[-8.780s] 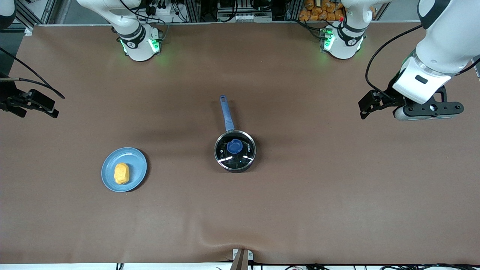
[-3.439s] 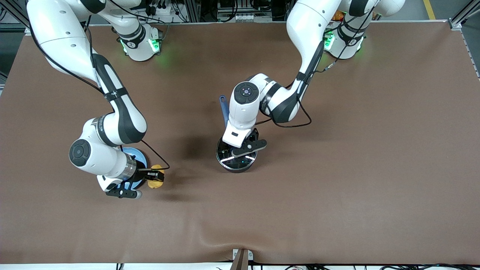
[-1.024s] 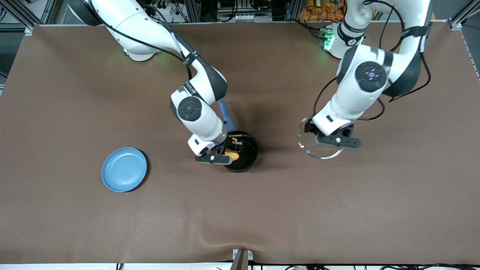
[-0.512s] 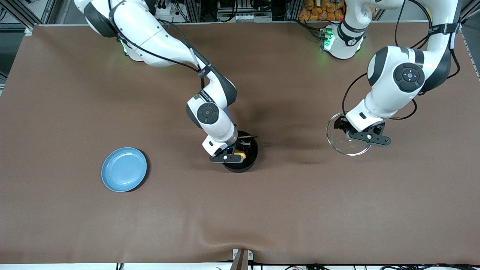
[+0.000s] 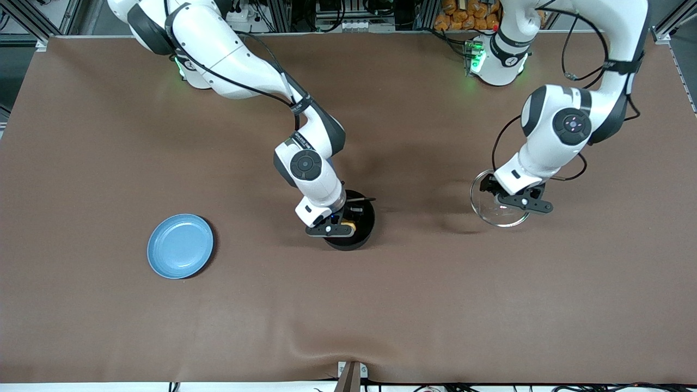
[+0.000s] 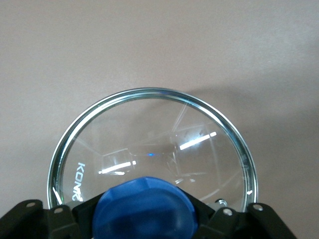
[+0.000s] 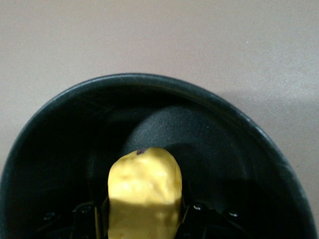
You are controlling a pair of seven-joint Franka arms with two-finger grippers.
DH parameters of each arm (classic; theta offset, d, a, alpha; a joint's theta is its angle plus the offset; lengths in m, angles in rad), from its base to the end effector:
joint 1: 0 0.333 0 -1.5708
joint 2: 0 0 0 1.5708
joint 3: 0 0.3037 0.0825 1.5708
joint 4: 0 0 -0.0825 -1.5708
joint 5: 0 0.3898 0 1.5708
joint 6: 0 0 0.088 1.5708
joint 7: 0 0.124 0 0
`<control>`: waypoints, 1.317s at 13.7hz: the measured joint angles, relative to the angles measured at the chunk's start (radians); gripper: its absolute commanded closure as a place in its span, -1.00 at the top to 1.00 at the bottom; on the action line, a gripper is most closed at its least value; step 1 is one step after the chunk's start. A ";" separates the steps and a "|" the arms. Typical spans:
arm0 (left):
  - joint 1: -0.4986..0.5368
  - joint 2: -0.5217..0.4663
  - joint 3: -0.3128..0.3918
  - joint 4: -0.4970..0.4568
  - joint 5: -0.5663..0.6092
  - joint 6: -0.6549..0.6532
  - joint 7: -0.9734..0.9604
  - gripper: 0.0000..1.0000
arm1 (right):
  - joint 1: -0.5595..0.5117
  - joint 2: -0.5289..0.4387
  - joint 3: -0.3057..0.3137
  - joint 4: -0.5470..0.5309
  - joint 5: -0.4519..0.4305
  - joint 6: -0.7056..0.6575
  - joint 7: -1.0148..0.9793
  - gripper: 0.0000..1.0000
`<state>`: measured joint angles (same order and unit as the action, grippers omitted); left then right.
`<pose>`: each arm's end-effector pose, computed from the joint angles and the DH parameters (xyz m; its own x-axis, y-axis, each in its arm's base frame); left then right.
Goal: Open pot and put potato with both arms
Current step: 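Lower the potato into the pot and open the right gripper, then withdraw the right gripper while the left gripper sets the lid down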
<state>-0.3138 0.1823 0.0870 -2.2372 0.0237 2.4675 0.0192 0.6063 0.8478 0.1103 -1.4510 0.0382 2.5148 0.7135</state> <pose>0.5357 -0.1230 0.2595 0.9635 -0.2633 0.0476 -0.2620 -0.9645 -0.0323 0.5683 0.4760 0.1748 0.9927 -0.0814 0.0888 -0.0597 -0.9728 -0.2237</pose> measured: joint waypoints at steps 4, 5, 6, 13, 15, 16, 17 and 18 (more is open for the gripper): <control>0.000 0.095 -0.001 0.000 0.015 0.102 0.000 -0.67 | 0.000 -0.006 -0.008 0.028 0.000 -0.001 0.002 1.00; 0.000 0.114 -0.001 0.000 0.015 0.126 0.000 -0.67 | 0.000 -0.011 -0.012 0.039 0.000 -0.024 0.002 1.00; 0.001 0.132 -0.001 0.000 0.015 0.148 0.000 -0.67 | 0.000 -0.017 -0.016 0.049 -0.003 -0.055 0.002 1.00; 0.000 0.210 -0.003 0.001 0.015 0.231 0.000 -0.43 | -0.026 -0.144 -0.070 0.203 -0.063 -0.438 -0.020 1.00; 0.000 0.224 -0.003 0.002 0.015 0.246 0.000 0.99 | -0.087 -0.210 -0.080 0.222 -0.065 -0.516 -0.070 1.00; -0.001 0.226 -0.003 0.003 0.015 0.249 0.000 1.00 | -0.131 -0.249 -0.081 0.224 -0.065 -0.570 -0.088 1.00; -0.002 0.226 -0.003 0.004 0.015 0.249 0.000 1.00 | -0.173 -0.284 -0.082 0.225 -0.065 -0.620 -0.102 1.00; -0.002 0.225 -0.004 0.008 0.015 0.250 0.000 1.00 | -0.212 -0.314 -0.083 0.225 -0.065 -0.656 -0.111 1.00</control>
<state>-0.3161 0.4076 0.0829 -2.2292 0.0390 2.7176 0.0194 0.3946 0.5341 0.0273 -1.2262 -0.0272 1.8592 0.6027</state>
